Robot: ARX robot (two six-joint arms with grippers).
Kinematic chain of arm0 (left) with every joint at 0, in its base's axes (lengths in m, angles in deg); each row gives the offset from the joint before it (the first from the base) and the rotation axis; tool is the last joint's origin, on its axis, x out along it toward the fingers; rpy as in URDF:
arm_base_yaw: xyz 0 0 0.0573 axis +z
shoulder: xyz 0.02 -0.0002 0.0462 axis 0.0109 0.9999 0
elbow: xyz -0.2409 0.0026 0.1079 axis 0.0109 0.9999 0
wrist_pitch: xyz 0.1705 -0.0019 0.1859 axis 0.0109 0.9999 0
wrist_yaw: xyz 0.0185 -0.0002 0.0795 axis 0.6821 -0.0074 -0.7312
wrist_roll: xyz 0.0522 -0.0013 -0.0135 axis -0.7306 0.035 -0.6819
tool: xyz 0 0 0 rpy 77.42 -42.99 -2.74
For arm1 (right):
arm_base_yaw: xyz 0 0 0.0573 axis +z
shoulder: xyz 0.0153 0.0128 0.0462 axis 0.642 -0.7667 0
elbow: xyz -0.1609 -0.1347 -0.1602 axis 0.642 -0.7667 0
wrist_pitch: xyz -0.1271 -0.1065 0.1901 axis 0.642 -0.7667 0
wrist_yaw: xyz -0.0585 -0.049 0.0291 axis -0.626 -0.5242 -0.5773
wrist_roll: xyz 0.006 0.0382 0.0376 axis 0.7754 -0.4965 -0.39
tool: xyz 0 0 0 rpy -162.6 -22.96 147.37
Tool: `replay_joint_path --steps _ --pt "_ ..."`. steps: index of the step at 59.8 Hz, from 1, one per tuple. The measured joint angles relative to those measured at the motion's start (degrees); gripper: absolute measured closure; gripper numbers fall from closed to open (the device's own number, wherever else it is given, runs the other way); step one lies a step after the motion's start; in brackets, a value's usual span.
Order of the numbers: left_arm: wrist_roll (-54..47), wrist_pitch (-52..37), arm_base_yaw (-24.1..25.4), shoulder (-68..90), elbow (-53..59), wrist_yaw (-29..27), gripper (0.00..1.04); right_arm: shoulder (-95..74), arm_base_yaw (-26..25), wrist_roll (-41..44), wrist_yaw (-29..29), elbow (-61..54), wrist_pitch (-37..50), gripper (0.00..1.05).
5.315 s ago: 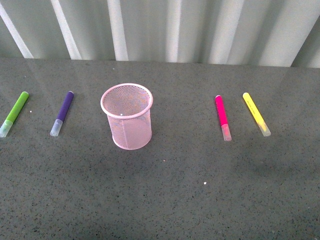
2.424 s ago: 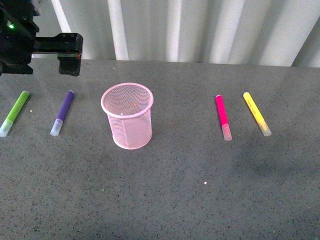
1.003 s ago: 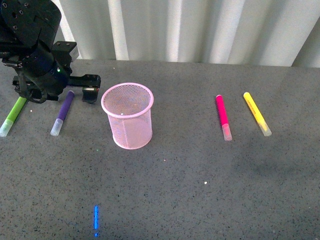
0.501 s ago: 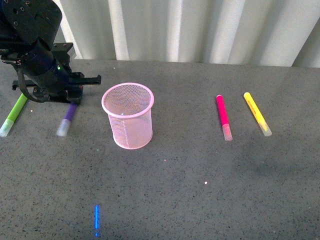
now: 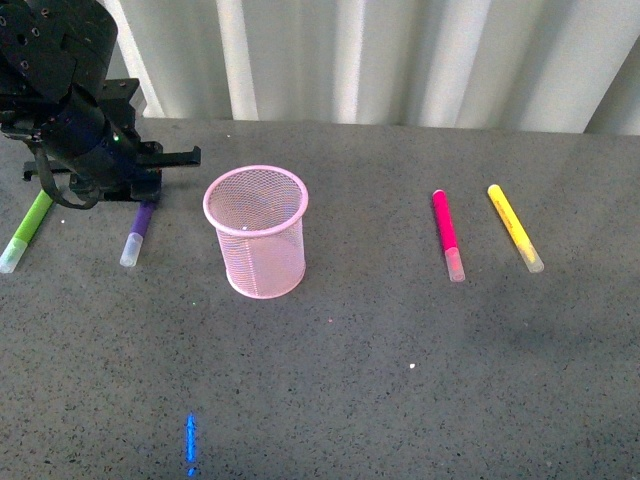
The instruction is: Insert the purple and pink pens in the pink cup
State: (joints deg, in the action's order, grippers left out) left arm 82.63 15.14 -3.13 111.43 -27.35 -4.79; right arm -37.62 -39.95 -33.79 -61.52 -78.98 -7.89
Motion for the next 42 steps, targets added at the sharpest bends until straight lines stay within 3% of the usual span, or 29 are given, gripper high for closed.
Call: replay_joint_path --steps 15,21,34,42 --pt "0.2 -13.8 0.2 -7.5 4.9 -0.1 0.92 0.0 0.0 0.0 0.0 0.0 0.0 0.07" --pt "0.6 -19.9 0.3 -11.5 6.7 -2.5 0.92 0.0 0.0 0.0 0.0 0.0 0.0 0.07" --pt "3.4 -42.3 -1.0 -20.9 18.1 -6.0 0.92 0.0 0.0 0.0 0.0 0.0 0.0 0.07" --pt "3.6 -58.3 -6.6 -25.3 30.4 -5.9 0.92 0.0 0.0 0.0 0.0 0.0 0.0 0.07"
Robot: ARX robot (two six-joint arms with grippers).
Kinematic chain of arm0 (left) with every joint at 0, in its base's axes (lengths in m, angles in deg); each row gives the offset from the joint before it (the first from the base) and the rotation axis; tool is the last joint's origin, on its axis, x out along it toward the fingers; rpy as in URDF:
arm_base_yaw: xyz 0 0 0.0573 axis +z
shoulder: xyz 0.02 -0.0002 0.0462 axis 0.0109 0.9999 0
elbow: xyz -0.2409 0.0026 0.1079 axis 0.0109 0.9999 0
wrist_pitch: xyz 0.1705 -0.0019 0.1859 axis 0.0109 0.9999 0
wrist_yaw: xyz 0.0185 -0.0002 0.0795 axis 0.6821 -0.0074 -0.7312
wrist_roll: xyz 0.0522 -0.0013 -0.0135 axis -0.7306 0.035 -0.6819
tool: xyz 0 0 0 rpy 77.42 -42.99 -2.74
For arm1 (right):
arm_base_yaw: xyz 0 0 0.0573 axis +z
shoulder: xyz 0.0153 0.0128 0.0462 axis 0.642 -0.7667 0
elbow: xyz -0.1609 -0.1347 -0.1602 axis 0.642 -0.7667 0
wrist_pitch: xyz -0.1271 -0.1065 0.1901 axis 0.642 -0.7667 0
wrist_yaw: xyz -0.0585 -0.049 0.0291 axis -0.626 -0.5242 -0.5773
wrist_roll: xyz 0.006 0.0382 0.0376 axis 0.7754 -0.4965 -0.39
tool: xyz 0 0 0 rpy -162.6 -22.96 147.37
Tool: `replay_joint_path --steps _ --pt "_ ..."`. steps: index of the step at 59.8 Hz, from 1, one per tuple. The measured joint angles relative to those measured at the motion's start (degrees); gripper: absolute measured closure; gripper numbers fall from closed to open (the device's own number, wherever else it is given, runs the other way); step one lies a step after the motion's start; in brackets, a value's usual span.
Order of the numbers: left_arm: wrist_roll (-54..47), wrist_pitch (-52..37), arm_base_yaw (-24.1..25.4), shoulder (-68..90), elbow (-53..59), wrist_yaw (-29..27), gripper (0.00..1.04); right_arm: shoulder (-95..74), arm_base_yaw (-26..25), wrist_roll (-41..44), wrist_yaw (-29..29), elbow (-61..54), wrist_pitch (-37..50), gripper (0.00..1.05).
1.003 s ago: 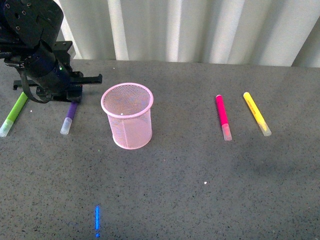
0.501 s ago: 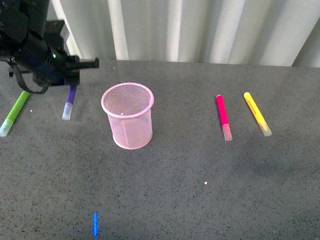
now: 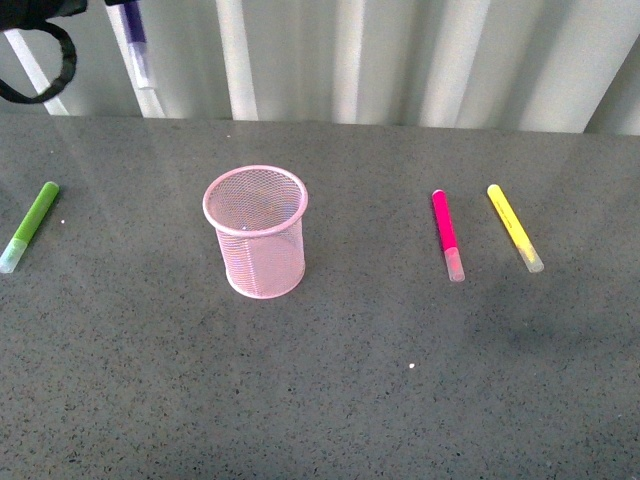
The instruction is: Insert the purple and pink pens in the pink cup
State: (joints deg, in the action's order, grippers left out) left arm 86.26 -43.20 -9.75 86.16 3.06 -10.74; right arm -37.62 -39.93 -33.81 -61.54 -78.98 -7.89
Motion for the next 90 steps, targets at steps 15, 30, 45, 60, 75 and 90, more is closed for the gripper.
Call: replay_joint_path --steps 15,30,45,60,75,90 --pt "4.0 -6.2 -6.9 -4.0 7.6 0.3 0.92 0.0 0.0 0.0 0.0 0.0 0.0 0.07" --pt "6.5 -6.8 -9.3 -2.1 8.9 -0.9 0.92 0.0 0.0 0.0 0.0 0.0 0.0 0.07" --pt "8.0 -8.3 -10.9 0.2 10.3 -1.3 0.92 0.0 0.0 0.0 0.0 0.0 0.0 0.07" --pt "9.8 -9.0 -11.4 3.6 10.5 -1.8 0.92 0.0 0.0 0.0 0.0 0.0 0.0 0.07" --pt "12.2 -8.0 -11.5 5.5 9.7 -2.2 0.92 0.0 0.0 0.0 0.0 0.0 0.0 0.07" --pt "14.4 -6.9 -11.6 6.4 9.3 -1.8 0.92 0.0 0.0 0.0 0.0 0.0 0.0 0.07"
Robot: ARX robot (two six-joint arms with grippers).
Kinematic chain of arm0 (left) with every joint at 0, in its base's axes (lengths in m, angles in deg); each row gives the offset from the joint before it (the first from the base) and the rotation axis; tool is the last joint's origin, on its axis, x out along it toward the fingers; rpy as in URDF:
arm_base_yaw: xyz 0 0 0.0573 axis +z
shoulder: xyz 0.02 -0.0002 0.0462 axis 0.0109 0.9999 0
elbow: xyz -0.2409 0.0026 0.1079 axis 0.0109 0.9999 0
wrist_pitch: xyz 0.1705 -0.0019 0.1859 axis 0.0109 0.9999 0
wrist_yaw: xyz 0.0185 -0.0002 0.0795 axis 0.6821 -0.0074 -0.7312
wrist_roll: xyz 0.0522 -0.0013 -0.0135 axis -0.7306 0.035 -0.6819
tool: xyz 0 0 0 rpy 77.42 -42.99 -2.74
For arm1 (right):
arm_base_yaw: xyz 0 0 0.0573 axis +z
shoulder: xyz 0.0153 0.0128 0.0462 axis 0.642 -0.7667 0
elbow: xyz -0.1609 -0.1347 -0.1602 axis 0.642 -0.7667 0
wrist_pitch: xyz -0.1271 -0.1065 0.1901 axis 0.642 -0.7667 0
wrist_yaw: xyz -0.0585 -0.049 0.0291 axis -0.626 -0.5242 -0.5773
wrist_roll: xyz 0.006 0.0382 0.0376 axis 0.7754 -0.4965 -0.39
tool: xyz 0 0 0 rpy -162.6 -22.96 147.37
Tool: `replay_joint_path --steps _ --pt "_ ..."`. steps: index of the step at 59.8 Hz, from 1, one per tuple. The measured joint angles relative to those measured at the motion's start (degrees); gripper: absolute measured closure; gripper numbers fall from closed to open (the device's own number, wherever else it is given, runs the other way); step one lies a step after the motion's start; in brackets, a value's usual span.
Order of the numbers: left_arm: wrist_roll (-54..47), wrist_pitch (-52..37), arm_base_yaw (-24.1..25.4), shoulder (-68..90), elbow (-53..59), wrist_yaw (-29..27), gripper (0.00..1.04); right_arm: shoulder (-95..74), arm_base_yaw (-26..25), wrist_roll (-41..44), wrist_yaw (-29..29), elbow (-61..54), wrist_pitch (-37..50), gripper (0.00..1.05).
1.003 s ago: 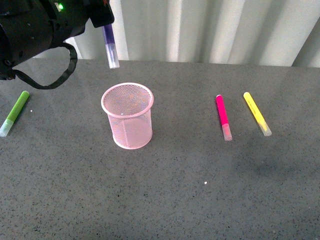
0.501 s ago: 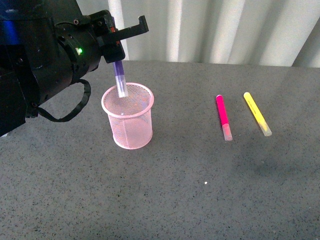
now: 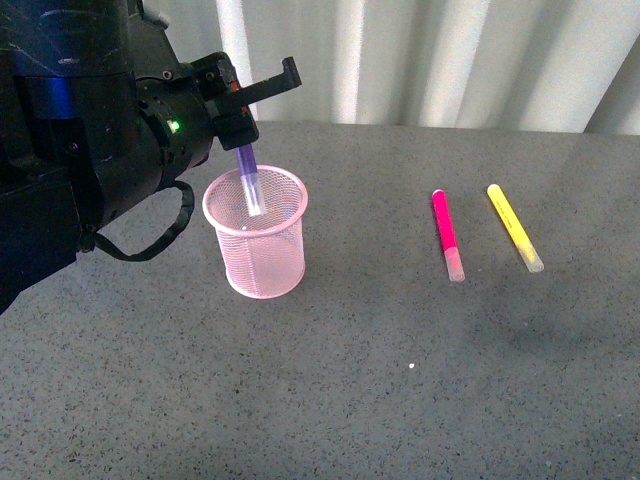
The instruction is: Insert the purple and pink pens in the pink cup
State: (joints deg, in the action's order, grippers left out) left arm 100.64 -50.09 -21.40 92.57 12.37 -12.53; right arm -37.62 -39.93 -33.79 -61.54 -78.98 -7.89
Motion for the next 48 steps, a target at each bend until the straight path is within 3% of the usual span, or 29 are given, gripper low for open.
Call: replay_joint_path --steps 25,48 --pt "4.0 1.7 0.0 0.0 -0.1 0.7 0.92 0.0 0.0 0.0 0.0 0.0 0.0 0.07" --pt "6.2 4.6 0.1 -3.6 0.8 2.1 0.26 0.0 0.0 0.0 0.0 0.0 0.0 0.07"
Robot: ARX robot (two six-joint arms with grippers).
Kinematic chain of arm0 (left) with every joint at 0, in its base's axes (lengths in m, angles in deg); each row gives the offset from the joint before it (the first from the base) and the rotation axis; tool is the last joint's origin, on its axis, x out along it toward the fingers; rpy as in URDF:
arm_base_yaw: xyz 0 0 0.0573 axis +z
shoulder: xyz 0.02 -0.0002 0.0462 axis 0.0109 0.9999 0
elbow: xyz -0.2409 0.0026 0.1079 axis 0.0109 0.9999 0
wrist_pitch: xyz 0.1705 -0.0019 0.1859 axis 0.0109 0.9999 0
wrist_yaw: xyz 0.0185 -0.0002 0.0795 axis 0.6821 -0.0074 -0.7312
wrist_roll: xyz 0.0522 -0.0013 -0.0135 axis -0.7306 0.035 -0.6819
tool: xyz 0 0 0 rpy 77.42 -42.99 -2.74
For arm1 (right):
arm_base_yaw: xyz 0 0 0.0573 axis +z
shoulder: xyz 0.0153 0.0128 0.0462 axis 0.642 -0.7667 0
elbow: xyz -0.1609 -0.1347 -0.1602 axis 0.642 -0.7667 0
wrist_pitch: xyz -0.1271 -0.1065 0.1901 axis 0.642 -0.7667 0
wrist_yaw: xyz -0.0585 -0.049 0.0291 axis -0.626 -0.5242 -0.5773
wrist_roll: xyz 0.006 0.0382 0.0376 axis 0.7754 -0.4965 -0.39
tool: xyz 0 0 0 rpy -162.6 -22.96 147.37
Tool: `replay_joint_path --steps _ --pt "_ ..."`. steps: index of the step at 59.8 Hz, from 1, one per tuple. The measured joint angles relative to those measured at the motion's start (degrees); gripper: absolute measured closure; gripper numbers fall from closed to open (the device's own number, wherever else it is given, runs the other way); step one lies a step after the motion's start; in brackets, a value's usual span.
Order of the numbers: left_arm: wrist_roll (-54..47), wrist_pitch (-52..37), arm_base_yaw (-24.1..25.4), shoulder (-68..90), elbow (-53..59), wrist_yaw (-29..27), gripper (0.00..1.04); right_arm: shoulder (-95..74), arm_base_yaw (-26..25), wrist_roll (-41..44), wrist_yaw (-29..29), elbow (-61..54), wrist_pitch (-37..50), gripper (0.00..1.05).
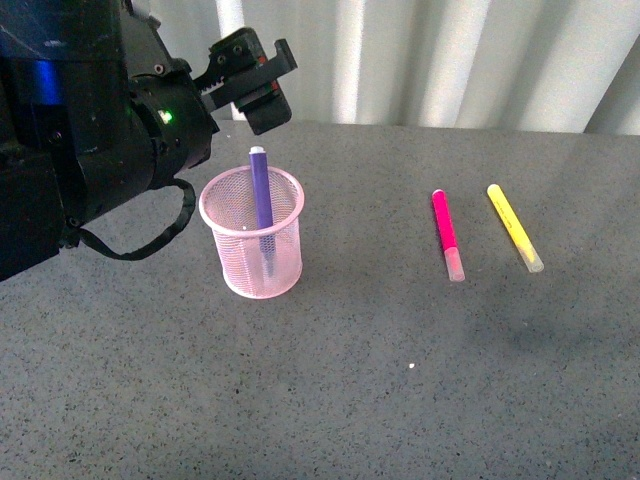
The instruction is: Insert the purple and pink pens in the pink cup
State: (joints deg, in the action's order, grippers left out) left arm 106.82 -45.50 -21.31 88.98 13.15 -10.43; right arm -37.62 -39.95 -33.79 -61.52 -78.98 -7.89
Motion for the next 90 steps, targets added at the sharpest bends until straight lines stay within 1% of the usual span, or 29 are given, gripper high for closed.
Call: replay_joint_path --steps 4,5,7,10,11,13,15,18,23,37,38,39,40,42,43,44,48,49,51,53,55,56,59,62,65,67,77,90 --pt "-1.2 2.2 -0.1 -2.2 0.4 -0.1 0.14 0.0 0.0 0.0 0.0 0.0 0.0 0.07" --pt "-1.6 2.7 -0.1 -2.6 0.5 -0.1 0.12 0.0 0.0 0.0 0.0 0.0 0.0 0.07" --pt "-3.6 5.4 -0.1 -4.4 0.6 0.2 0.05 0.0 0.0 0.0 0.0 0.0 0.0 0.07" --pt "-7.2 12.8 0.1 -8.7 0.6 0.4 0.07 0.0 0.0 0.0 0.0 0.0 0.0 0.07" --pt "-9.3 17.4 0.4 -10.8 0.6 0.5 0.07 0.0 0.0 0.0 0.0 0.0 0.0 0.07" --pt "-12.2 22.7 1.0 -13.6 0.6 1.3 0.07 0.0 0.0 0.0 0.0 0.0 0.0 0.07" --pt "-15.6 31.1 2.0 -17.0 0.6 1.8 0.07 0.0 0.0 0.0 0.0 0.0 0.0 0.07" --pt "-18.3 36.8 3.0 -19.8 0.7 1.6 0.07 0.0 0.0 0.0 0.0 0.0 0.0 0.07" --pt "-20.0 37.6 3.6 -20.3 0.7 1.5 0.07 0.0 0.0 0.0 0.0 0.0 0.0 0.07" --pt "-21.0 37.1 3.4 -20.1 1.1 1.1 0.07 0.0 0.0 0.0 0.0 0.0 0.0 0.07" --pt "-21.9 35.6 3.3 -19.8 1.6 0.3 0.08 0.0 0.0 0.0 0.0 0.0 0.0 0.07" --pt "-23.1 30.4 3.2 -19.0 3.0 -2.0 0.12 0.0 0.0 0.0 0.0 0.0 0.0 0.07" --pt "-23.3 27.3 3.2 -18.6 3.9 -3.1 0.13 0.0 0.0 0.0 0.0 0.0 0.0 0.07" --pt "-25.6 15.3 3.4 -17.4 7.8 -6.4 0.21 0.0 0.0 0.0 0.0 0.0 0.0 0.07" --pt "-26.1 12.5 3.6 -17.1 8.9 -6.6 0.22 0.0 0.0 0.0 0.0 0.0 0.0 0.07" --pt "-26.8 7.5 4.0 -17.1 11.2 -6.6 0.26 0.0 0.0 0.0 0.1 0.0 0.0 0.07" --pt "-28.3 -4.3 5.6 -17.6 17.2 -6.5 0.37 0.0 0.0 0.0 -0.1 0.0 0.0 0.07" --pt "-28.4 -5.8 5.8 -18.0 18.0 -6.4 0.38 0.0 0.0 0.0 -0.1 0.0 0.0 0.07" --pt "-29.0 -10.3 6.9 -20.0 20.5 -5.8 0.46 0.0 0.0 0.0 0.0 0.0 0.0 0.07" --pt "-29.3 -11.8 7.7 -21.9 22.0 -5.2 0.51 0.0 0.0 0.0 0.0 0.0 0.0 0.07" --pt "-29.5 -12.5 8.6 -24.6 23.7 -4.4 0.58 0.0 0.0 0.0 0.0 0.0 0.0 0.07" --pt "-29.5 -12.5 8.8 -25.2 24.1 -4.3 0.60 0.0 0.0 0.0 0.0 0.0 0.0 0.07" --pt "-29.7 -12.4 9.8 -28.3 26.7 -3.0 0.71 0.0 0.0 0.0 0.0 0.0 0.0 0.07" --pt "-29.9 -11.5 11.2 -31.4 29.9 -1.5 0.85 0.0 0.0 0.0 0.0 0.0 0.0 0.07" --pt "-30.0 -10.6 12.1 -34.0 32.0 -0.4 0.96 0.0 0.0 0.0 0.0 0.0 0.0 0.07" --pt "-30.1 -10.1 12.5 -35.4 32.9 0.0 1.01 0.0 0.0 0.0 0.0 0.0 0.0 0.07" --pt "-30.4 -6.5 14.9 -43.4 37.0 1.8 1.01 0.0 0.0 0.0 0.0 0.0 0.0 0.07" --pt "-30.4 1.0 17.3 -54.6 40.9 4.7 1.01 0.0 0.0 0.0 0.0 0.0 0.0 0.07"
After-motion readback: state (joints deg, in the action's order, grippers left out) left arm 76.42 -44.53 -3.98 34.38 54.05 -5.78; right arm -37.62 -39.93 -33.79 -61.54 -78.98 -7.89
